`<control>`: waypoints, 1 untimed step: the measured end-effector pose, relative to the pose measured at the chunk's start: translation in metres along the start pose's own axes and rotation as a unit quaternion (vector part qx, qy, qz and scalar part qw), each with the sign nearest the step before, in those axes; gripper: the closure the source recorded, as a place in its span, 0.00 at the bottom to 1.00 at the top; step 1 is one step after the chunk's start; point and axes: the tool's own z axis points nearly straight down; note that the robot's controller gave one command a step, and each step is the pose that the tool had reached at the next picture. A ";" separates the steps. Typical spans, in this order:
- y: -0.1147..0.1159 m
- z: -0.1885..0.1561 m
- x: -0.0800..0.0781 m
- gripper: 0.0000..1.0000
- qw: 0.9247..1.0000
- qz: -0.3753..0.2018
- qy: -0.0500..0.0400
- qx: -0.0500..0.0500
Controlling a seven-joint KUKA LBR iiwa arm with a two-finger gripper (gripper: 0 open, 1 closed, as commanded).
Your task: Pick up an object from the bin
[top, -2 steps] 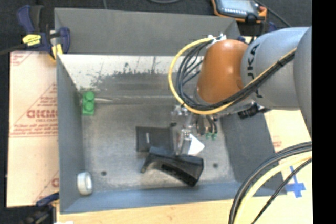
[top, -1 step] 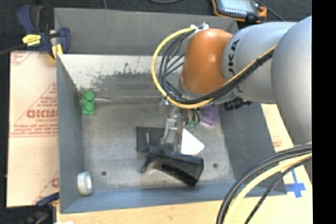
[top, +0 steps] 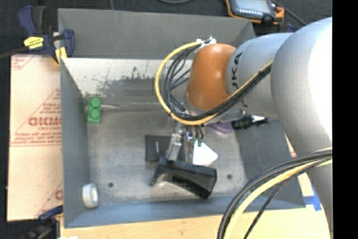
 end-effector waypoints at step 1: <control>-0.003 0.023 -0.012 1.00 1.000 -0.004 0.000 0.001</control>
Offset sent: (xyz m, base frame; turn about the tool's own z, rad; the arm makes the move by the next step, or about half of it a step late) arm 0.0000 0.0000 0.0000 0.0000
